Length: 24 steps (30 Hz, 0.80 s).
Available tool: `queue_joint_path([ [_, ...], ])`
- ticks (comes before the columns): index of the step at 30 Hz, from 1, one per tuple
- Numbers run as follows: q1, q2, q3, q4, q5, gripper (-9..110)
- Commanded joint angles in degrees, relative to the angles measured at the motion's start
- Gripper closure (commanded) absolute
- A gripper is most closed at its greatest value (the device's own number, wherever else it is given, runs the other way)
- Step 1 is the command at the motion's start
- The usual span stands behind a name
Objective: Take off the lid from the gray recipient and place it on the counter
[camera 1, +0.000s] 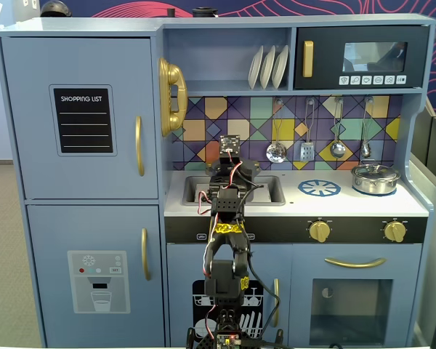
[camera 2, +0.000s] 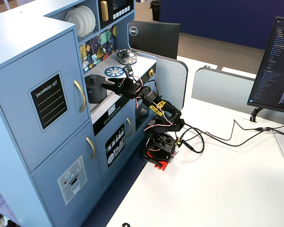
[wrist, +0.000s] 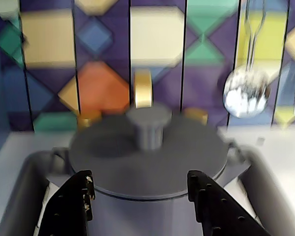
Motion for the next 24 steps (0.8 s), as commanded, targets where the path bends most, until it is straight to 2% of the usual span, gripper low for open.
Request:
queue_joint_path([
  [1,0.6,-3.5,-4.7,-3.0,1.5,85],
  [24,0.0,-20.1,-11.2,-12.9,0.1,84],
])
